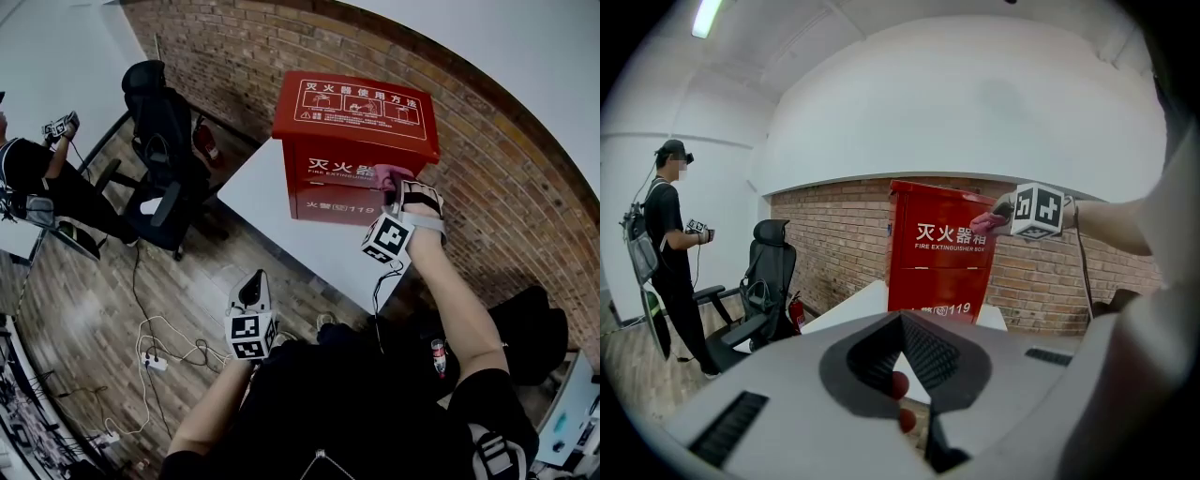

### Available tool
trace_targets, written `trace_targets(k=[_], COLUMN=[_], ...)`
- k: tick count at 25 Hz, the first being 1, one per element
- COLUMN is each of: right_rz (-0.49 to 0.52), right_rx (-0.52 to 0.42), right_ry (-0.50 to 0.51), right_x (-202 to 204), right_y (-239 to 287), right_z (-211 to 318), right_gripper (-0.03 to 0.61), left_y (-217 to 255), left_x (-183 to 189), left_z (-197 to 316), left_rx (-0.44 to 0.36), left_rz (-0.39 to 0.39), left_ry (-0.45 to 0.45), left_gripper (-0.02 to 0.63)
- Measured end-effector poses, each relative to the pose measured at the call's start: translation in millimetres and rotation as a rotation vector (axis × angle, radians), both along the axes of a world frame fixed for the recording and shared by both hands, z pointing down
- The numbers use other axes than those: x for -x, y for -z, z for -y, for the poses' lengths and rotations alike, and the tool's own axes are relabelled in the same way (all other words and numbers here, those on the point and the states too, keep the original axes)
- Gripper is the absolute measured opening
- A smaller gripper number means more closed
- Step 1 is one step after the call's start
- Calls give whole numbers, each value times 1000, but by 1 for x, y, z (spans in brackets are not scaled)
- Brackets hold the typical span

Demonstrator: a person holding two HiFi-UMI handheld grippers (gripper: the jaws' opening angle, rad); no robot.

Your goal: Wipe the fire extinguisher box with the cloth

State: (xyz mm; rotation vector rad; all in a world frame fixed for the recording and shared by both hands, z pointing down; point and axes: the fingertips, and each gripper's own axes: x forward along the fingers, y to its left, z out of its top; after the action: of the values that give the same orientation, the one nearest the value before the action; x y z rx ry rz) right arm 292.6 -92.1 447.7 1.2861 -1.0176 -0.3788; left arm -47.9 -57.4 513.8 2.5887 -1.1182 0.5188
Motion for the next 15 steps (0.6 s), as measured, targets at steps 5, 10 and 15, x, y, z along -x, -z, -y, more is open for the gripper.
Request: trace_targets(k=[5,10,15], right_rz=[-57,-76,-47], right_rx=[-53,-51,-27], right_ry=[8,5,-13], right_x=[2,3,0], right_y=[-7,-27,-51], right_z=[2,3,3], right_gripper=[109,109,109], left_y=[-5,-14,-19], left_x=[14,28,37], left_z=[-3,-6,-10], left_rx=[12,31,44], left_rz=[8,20,31], left_ry=[-21,-34,-36], left_gripper=[28,28,28])
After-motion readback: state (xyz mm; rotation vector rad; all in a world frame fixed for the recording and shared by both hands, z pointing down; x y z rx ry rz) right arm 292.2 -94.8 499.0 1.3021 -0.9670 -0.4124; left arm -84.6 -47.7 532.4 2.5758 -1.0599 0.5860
